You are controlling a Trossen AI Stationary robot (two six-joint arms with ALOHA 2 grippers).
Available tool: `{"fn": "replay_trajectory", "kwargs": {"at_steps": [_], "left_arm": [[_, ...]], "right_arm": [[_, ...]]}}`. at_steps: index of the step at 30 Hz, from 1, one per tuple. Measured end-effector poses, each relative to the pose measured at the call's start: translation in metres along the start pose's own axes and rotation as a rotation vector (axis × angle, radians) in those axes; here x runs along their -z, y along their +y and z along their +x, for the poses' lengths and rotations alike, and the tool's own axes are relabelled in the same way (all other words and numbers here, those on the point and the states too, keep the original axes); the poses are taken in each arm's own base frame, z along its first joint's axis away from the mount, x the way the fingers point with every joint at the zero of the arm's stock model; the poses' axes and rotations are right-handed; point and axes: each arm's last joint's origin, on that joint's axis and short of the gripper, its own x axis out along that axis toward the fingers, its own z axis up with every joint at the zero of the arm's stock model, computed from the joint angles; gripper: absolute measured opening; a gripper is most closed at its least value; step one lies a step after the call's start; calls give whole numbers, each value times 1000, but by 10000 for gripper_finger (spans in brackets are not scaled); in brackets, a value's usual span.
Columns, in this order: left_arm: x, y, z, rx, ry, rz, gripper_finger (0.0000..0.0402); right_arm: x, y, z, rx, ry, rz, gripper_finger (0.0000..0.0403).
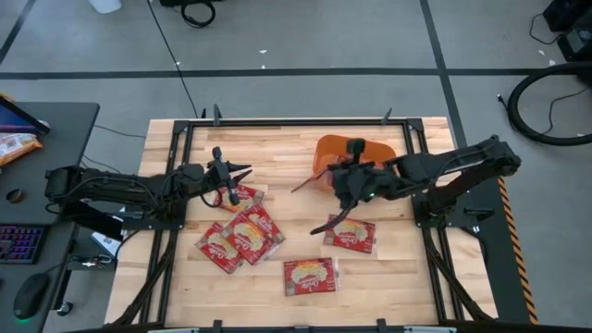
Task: Sort popcorn bags into baskets
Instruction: Put the popcorn bag into the orange bin
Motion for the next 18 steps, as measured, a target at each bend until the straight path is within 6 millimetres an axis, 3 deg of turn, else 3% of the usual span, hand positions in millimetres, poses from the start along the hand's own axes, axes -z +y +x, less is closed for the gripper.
{"fn": "replay_trajectory", "kwargs": {"at_steps": [10, 18], "left_arm": [[0, 0, 0, 0, 0, 0, 64], [0, 0, 0, 0, 0, -3, 64]], "right_arm": [[14, -31, -19, 76, -6, 46, 5], [37, -46, 2, 131, 120, 52, 5]]}}
